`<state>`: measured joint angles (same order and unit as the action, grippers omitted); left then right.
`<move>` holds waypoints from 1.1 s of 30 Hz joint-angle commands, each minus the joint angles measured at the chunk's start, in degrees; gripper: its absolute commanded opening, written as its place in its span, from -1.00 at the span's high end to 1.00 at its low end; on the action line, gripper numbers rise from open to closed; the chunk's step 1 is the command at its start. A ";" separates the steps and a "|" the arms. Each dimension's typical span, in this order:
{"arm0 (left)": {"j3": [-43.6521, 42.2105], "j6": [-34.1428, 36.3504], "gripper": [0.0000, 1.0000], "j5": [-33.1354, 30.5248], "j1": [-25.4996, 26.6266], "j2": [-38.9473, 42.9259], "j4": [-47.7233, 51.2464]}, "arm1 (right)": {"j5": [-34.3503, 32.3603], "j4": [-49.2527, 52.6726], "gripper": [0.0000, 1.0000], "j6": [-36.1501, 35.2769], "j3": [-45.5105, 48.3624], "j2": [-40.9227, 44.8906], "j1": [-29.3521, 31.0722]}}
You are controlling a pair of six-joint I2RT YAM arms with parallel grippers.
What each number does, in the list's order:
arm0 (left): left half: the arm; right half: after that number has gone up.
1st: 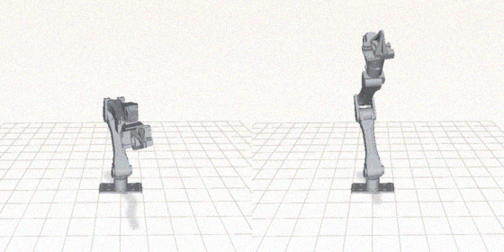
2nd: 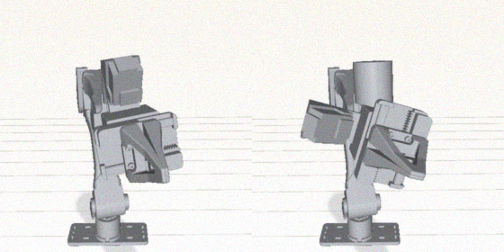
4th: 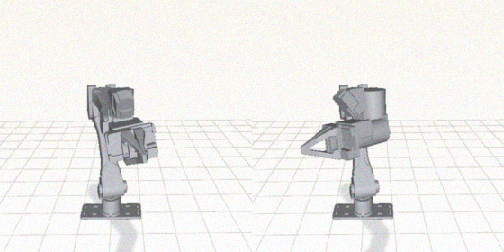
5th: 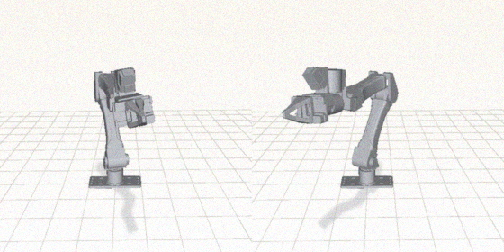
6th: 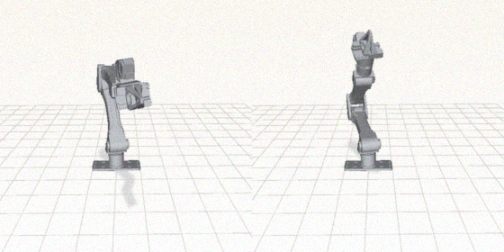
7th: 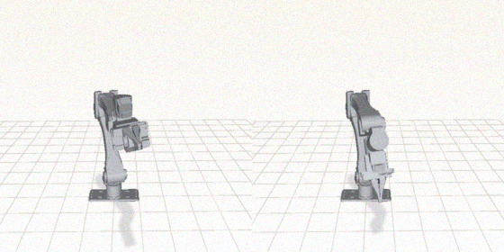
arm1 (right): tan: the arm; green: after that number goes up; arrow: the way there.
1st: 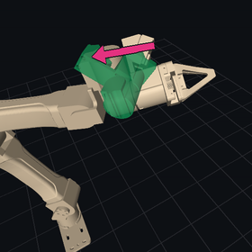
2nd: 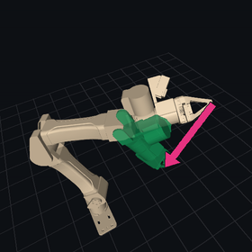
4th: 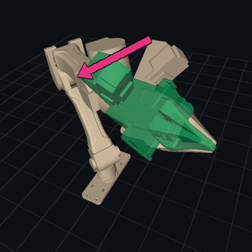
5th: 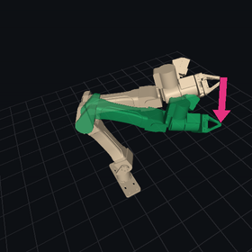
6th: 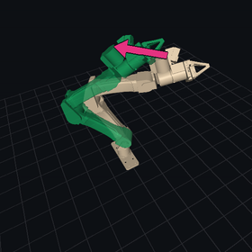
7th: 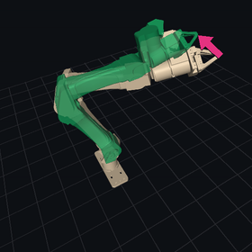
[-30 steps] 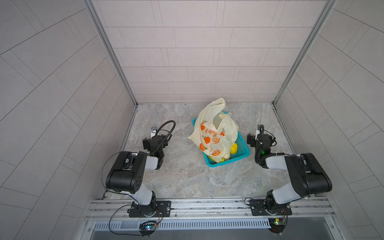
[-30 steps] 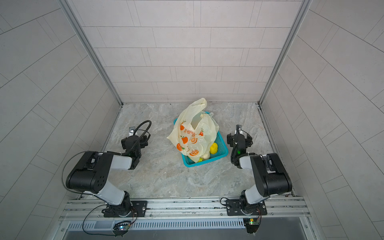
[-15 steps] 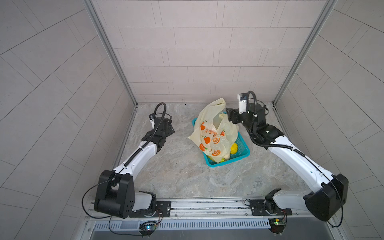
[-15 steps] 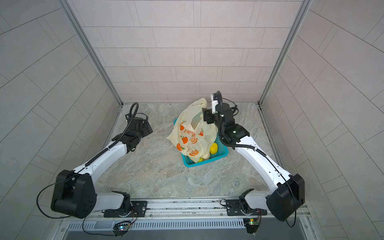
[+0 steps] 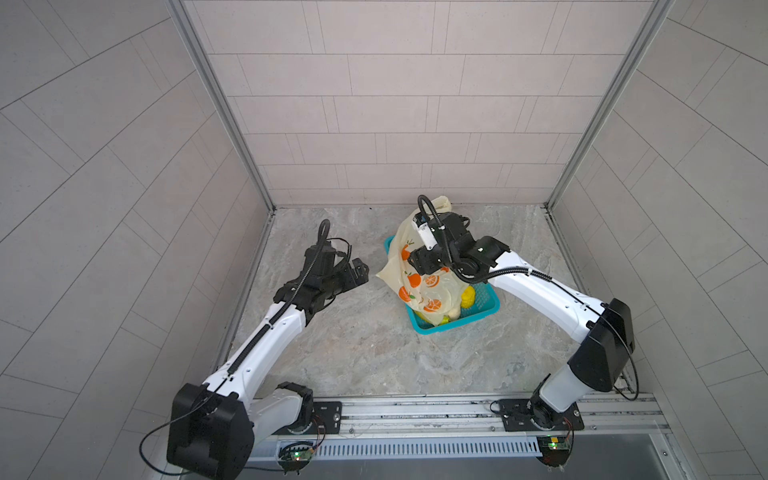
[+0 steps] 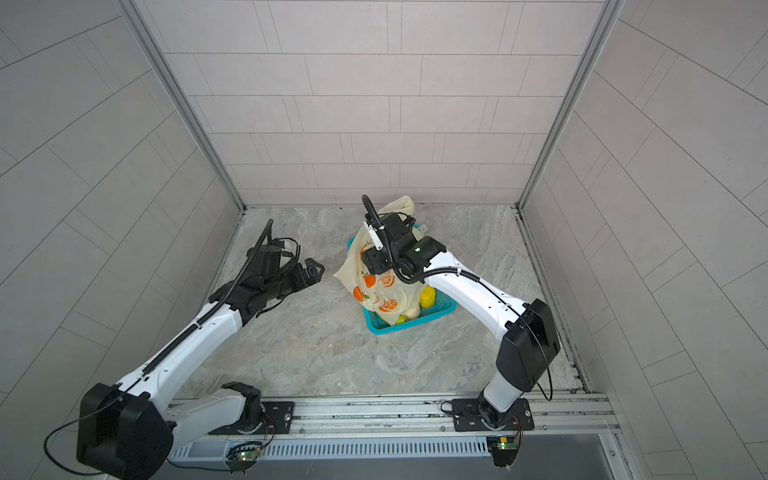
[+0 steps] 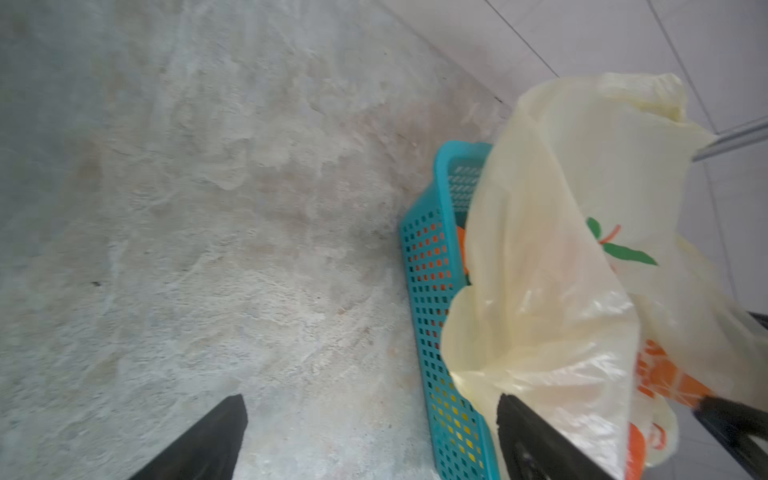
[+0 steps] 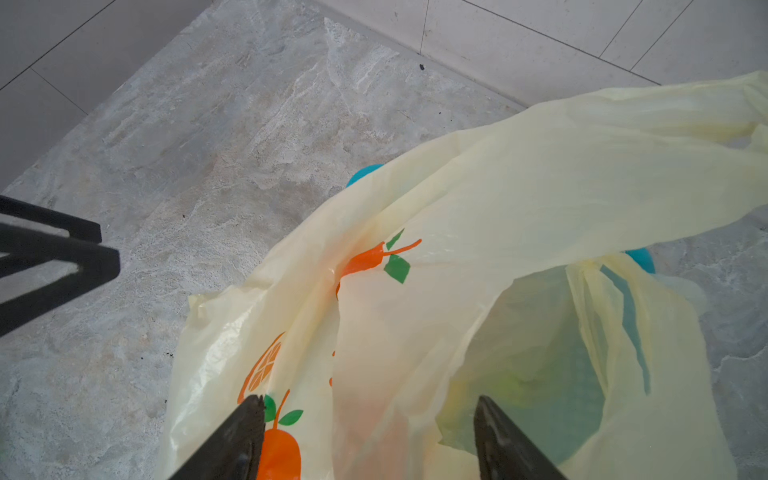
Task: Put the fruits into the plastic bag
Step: 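Grasp the bag's handles with both grippers and lift it off the basket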
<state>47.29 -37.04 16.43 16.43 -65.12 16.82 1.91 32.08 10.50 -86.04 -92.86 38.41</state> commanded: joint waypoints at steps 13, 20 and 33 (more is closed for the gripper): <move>3.48 3.99 -0.96 13.55 7.87 -9.22 -7.49 | 5.51 0.46 0.90 1.79 0.67 0.82 -4.36; 6.17 2.89 -0.22 12.14 9.77 -14.01 -11.86 | 7.19 -0.28 0.98 2.85 1.40 2.24 -4.47; 20.49 -3.76 1.00 10.94 -0.49 -9.51 -0.92 | 15.77 3.07 1.00 9.98 -8.60 6.51 -4.67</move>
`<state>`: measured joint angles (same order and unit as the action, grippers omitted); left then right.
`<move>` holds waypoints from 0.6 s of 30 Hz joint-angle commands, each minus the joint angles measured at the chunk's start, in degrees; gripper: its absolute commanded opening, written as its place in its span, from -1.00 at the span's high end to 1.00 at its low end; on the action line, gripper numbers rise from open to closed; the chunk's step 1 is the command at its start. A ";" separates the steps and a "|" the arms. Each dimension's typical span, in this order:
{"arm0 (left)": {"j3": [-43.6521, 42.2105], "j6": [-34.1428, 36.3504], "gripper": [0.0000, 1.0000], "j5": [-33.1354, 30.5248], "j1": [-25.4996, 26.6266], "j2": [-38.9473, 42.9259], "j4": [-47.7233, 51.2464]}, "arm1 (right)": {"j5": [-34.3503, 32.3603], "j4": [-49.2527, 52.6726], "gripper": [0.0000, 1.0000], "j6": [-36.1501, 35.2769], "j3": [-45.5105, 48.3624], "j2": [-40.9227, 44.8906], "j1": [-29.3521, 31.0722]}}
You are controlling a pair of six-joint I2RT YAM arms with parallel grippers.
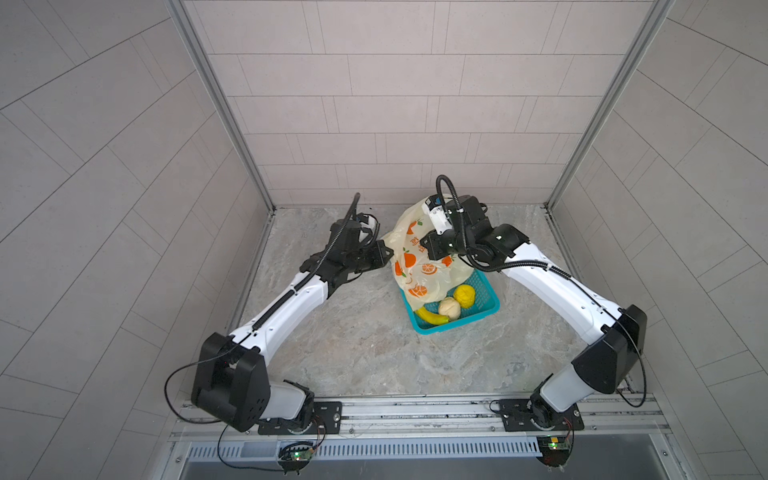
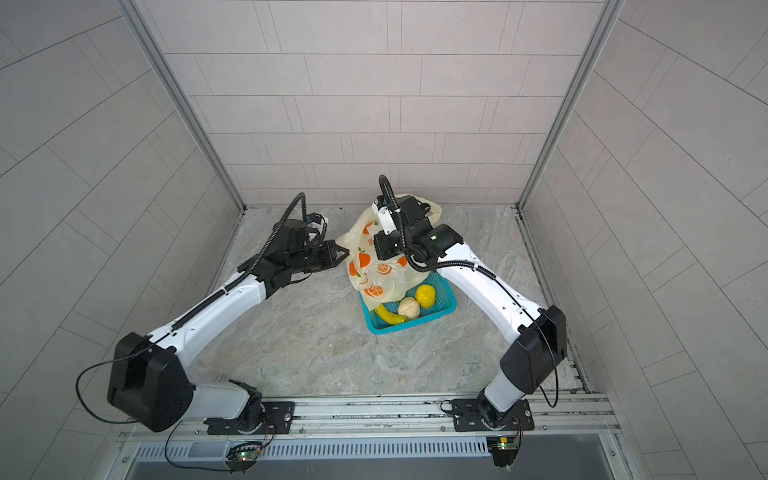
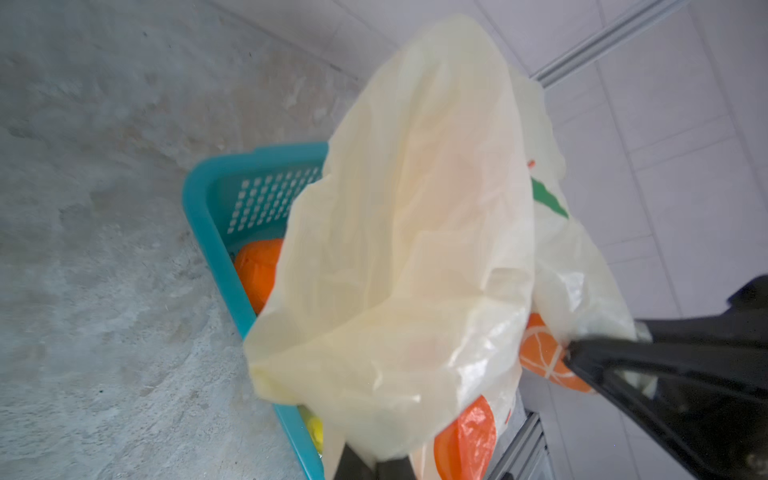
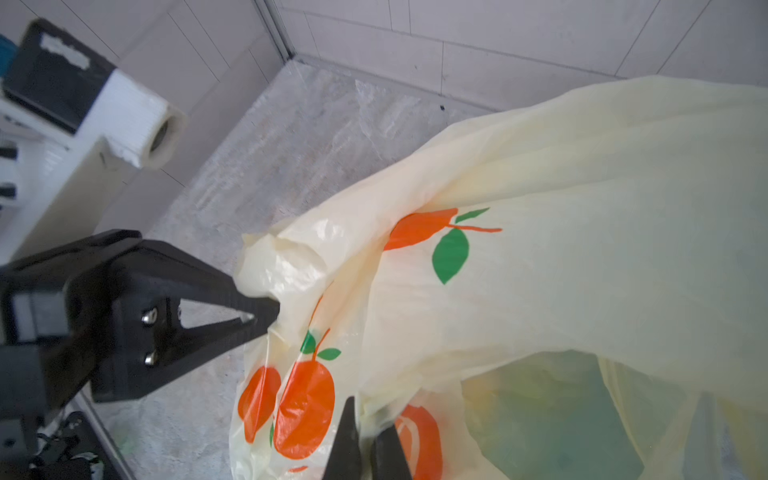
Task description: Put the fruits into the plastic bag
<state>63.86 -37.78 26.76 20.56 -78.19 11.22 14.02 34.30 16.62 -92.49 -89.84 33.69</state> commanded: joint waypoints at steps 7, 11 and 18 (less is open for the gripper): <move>10.15 -5.73 1.00 14.54 -17.16 1.97 13.53 | 9.34 -8.38 1.00 16.30 0.42 6.44 0.14; 12.50 -1.28 1.00 13.53 -17.81 -0.01 18.08 | 10.16 -16.34 1.00 24.82 4.54 7.73 0.26; 15.25 1.53 -0.65 11.57 -18.27 2.78 20.36 | -6.81 -21.78 1.00 36.45 13.17 10.68 3.57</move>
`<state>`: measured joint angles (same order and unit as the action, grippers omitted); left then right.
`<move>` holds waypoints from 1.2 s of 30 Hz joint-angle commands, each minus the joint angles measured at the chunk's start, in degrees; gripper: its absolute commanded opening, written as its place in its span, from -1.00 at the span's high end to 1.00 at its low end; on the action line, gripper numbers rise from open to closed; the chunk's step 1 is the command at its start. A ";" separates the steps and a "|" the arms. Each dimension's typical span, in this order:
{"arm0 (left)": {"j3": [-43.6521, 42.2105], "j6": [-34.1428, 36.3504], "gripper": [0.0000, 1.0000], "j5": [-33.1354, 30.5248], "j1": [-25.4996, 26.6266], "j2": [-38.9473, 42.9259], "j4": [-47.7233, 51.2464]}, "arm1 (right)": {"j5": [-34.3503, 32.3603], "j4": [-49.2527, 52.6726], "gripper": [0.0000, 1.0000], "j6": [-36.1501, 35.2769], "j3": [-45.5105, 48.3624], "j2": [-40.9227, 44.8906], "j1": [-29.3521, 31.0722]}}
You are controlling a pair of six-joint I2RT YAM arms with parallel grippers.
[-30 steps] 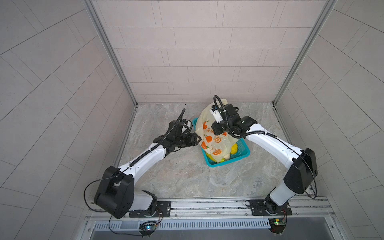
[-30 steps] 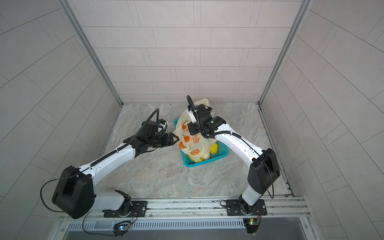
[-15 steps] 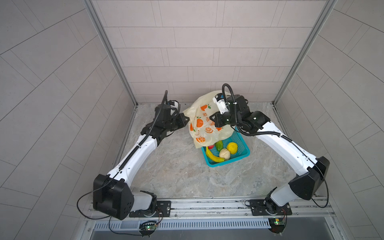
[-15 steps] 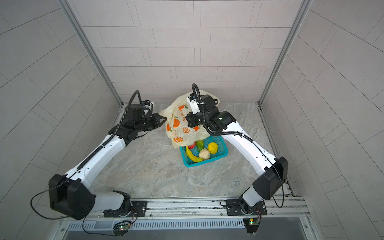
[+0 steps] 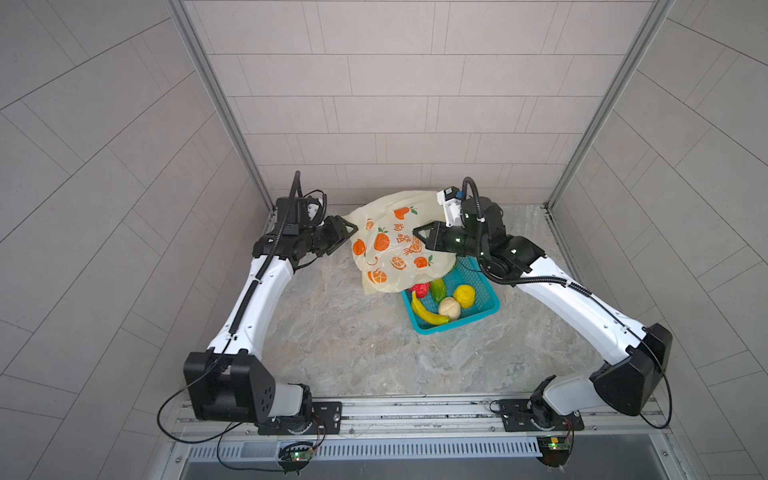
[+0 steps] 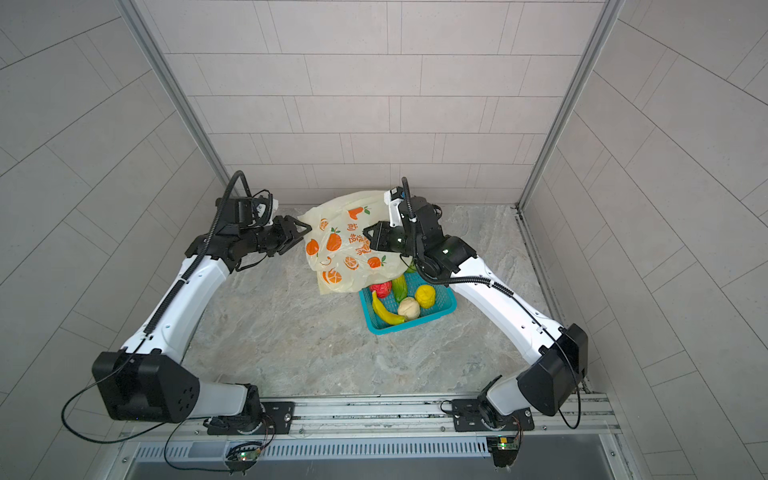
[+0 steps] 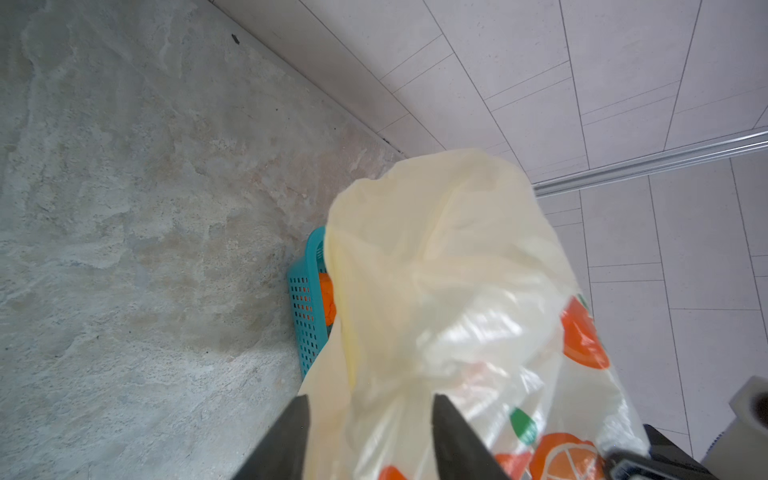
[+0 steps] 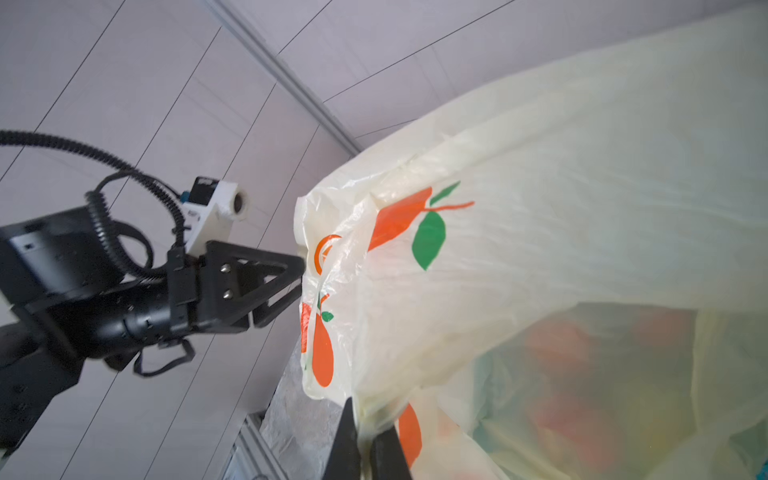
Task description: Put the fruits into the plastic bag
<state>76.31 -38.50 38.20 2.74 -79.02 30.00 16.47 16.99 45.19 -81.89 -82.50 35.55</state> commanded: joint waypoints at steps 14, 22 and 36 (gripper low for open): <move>7.07 15.02 -0.91 -11.98 9.36 9.99 15.95 | -15.17 -5.38 1.00 28.83 -1.05 -4.42 2.78; -1.27 12.54 -1.00 -11.36 10.31 11.36 9.93 | -3.41 -13.02 0.45 30.58 -1.91 -11.46 5.06; -2.33 10.77 -1.00 -12.58 14.90 5.44 5.16 | -1.78 -6.12 -0.41 4.46 1.02 -0.36 -1.18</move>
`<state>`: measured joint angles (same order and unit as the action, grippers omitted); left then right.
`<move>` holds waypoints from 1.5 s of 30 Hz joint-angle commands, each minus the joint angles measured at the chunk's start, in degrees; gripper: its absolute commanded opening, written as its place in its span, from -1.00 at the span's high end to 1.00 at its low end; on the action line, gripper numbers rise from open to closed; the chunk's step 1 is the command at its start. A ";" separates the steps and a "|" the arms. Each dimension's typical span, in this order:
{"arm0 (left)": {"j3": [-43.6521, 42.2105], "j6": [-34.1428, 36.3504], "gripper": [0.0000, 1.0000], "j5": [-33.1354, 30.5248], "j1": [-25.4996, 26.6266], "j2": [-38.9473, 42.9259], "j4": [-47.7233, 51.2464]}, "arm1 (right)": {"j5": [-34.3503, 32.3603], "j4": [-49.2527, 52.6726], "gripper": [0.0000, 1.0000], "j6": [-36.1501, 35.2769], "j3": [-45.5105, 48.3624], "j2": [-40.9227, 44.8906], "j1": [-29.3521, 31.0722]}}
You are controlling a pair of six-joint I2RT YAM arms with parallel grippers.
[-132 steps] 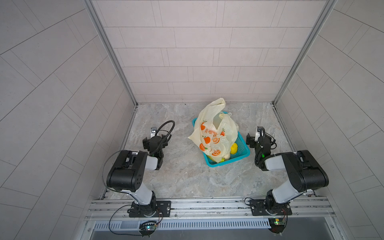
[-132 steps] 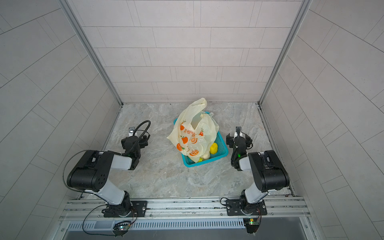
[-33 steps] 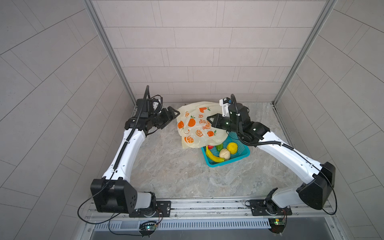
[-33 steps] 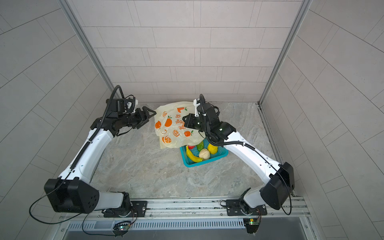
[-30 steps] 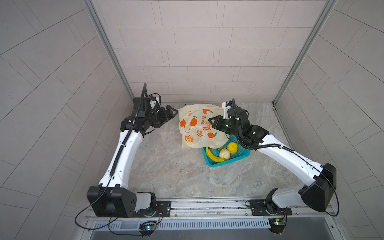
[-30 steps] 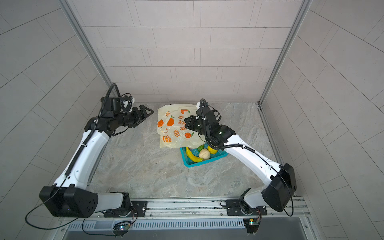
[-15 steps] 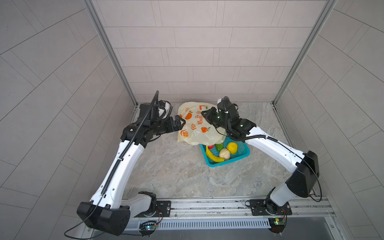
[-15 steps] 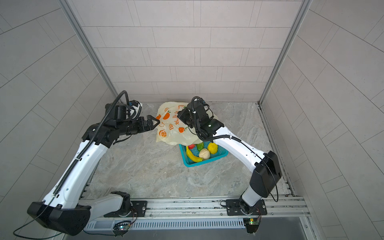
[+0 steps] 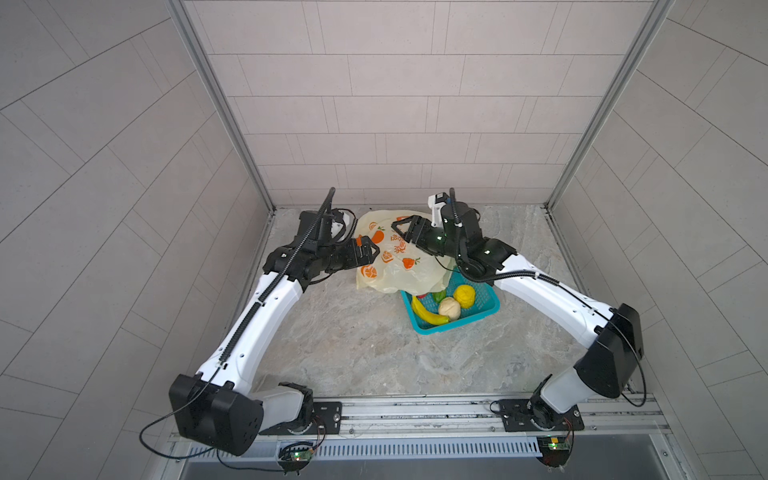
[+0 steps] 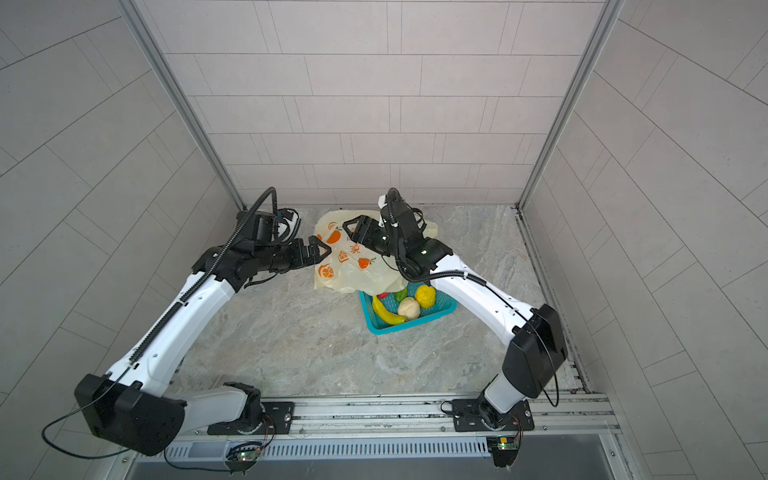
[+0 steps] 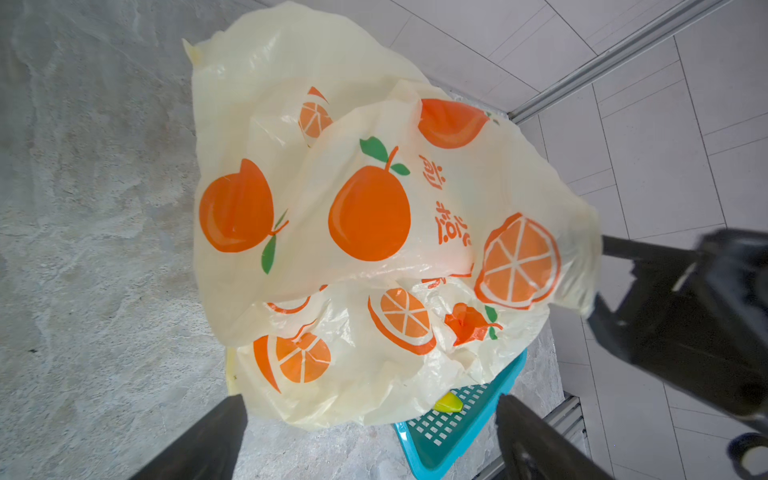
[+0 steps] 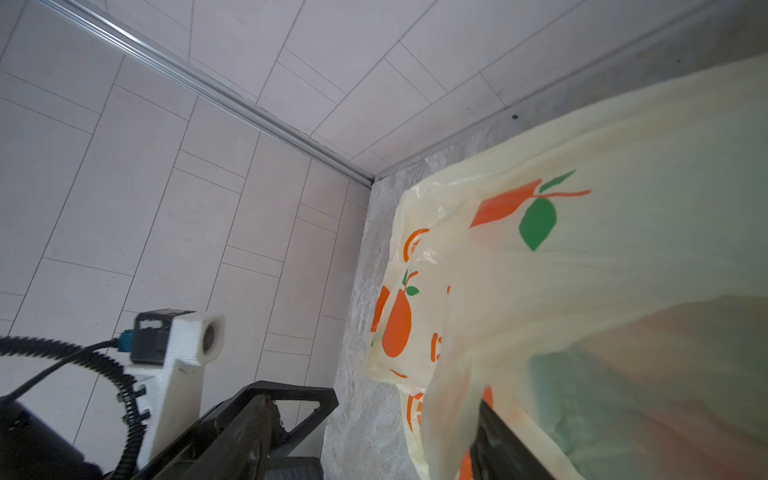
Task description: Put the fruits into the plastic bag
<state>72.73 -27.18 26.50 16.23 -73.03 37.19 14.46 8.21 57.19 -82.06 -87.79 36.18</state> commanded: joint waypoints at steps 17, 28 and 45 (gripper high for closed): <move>35.65 6.39 -1.00 -28.87 22.14 -24.13 11.40 | -2.35 13.50 -0.30 -15.55 11.49 18.68 -15.02; 59.62 9.70 -0.94 -51.48 27.79 -44.49 33.12 | -0.28 13.15 -0.29 -15.35 15.27 22.28 -18.78; 26.37 -1.92 1.00 -7.54 8.45 -20.36 6.23 | 9.07 13.25 -0.29 -21.60 14.88 19.72 -15.76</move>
<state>108.66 -24.05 -0.49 29.47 -102.67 57.74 18.74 21.02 38.92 -66.13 -66.85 18.41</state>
